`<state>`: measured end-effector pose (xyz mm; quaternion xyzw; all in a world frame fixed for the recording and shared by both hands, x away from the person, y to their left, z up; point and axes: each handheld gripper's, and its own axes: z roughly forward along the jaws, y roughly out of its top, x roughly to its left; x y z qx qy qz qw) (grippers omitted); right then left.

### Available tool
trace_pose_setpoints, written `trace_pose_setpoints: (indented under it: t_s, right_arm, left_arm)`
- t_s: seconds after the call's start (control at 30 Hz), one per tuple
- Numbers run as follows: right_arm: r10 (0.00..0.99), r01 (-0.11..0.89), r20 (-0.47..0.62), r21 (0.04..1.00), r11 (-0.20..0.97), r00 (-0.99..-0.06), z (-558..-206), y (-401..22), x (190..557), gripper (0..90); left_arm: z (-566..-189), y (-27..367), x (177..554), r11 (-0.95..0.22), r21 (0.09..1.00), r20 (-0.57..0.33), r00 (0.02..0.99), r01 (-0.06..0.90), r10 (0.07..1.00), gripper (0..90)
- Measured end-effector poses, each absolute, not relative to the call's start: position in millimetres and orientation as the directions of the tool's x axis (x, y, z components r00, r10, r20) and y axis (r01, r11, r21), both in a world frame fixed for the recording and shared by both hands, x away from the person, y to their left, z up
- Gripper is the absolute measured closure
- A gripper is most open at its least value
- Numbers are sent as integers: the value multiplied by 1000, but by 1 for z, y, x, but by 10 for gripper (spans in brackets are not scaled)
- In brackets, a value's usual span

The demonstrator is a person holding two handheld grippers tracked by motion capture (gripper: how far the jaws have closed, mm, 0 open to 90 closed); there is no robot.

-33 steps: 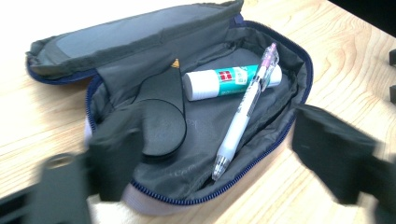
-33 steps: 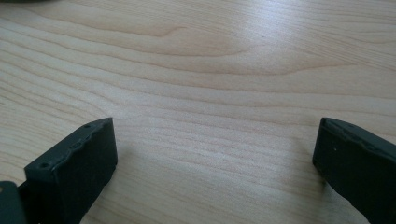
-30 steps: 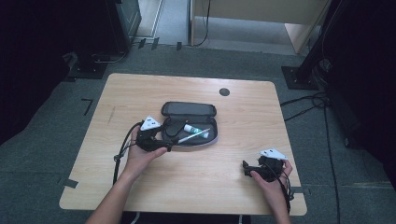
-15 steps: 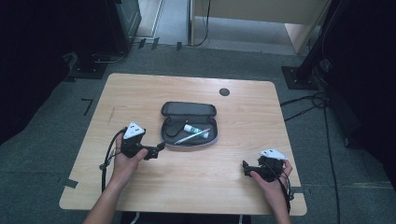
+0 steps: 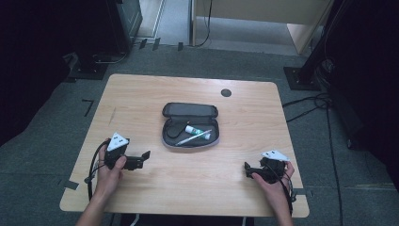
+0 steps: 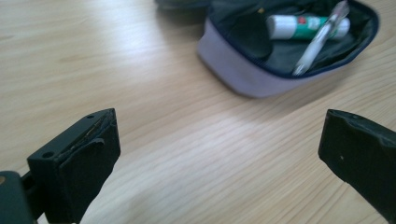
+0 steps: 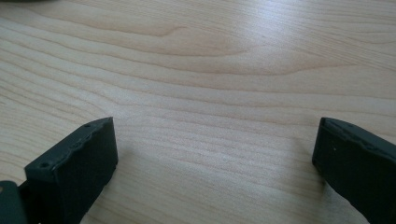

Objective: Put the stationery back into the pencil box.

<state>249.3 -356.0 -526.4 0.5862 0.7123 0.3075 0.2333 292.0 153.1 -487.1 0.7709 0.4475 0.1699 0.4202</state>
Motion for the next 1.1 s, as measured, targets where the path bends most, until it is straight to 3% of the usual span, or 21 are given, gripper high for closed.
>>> trace_pose_setpoints:
  t_s: [0.63, 1.1]
  right_arm:
    - [979, 692, 28, 711, 123, -204, -526, -356, 249, 0]
    - [978, 692, 28, 711, 124, -204, -526, -356, 249, 0]
  left_arm:
    - [-516, 219, 268, -260, 727, -27, 406, 635, 913, 0]
    - [-519, 217, 269, -295, 682, 13, 392, 669, 920, 0]
